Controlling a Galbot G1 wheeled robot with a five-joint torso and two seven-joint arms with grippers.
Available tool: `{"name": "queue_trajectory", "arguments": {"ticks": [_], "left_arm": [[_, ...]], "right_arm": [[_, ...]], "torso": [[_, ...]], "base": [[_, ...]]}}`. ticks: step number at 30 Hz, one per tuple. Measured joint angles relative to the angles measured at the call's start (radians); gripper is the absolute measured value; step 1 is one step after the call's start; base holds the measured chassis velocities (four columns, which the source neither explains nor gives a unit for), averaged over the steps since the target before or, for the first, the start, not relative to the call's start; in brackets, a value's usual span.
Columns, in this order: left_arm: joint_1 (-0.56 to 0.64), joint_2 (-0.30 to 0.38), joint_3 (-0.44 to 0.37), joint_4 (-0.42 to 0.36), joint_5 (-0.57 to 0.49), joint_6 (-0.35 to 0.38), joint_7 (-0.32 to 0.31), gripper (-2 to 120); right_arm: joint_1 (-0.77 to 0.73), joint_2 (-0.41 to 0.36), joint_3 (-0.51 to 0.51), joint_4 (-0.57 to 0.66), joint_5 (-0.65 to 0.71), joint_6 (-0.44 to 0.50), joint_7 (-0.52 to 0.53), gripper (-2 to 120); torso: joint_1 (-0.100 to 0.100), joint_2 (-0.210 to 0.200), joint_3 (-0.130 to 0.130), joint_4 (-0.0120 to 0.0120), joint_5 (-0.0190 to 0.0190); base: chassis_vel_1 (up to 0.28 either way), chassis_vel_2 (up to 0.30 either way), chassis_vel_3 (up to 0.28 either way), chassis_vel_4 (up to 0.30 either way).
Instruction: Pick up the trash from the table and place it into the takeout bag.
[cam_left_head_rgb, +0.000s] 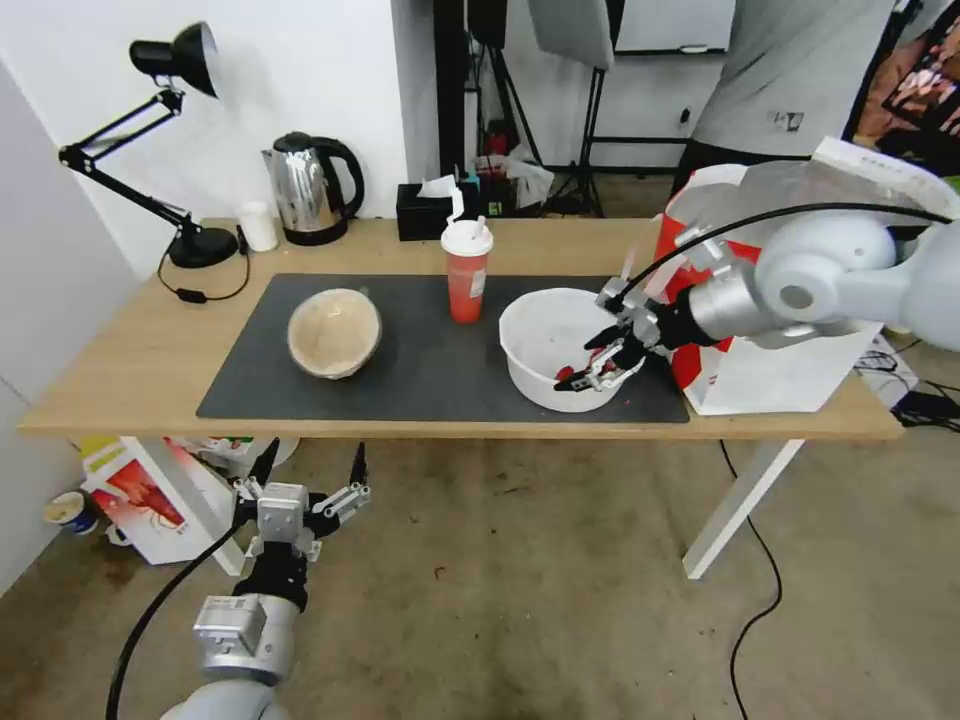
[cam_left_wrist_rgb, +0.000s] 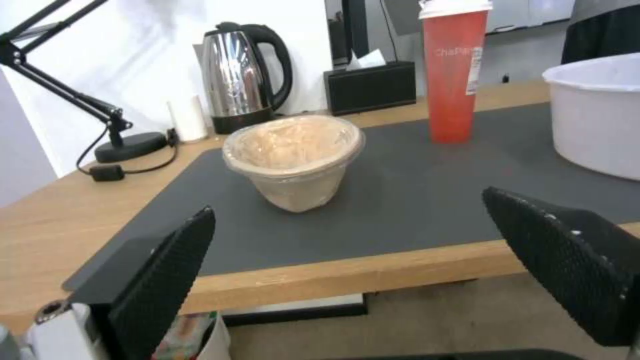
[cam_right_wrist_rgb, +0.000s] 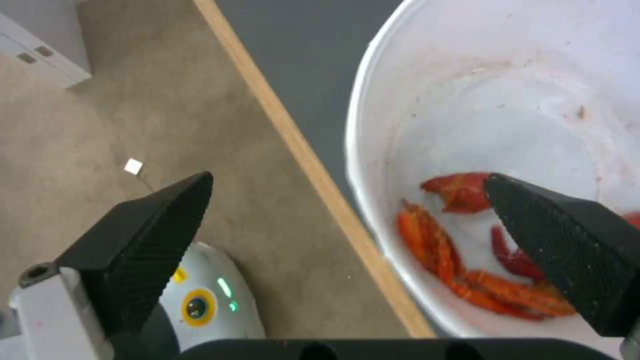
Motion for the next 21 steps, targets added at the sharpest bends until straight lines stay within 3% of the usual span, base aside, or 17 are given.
{"name": "queue_trajectory", "arguments": {"ticks": [21], "left_arm": [[0.0,0.0,0.0,0.0,0.0,0.0,0.0,100]], "right_arm": [[-0.205,-0.11,0.173,-0.164,-0.054,-0.003,-0.034,100]], "torso": [[0.0,0.0,0.0,0.0,0.0001]], "base": [[0.0,0.0,0.0,0.0]]}}
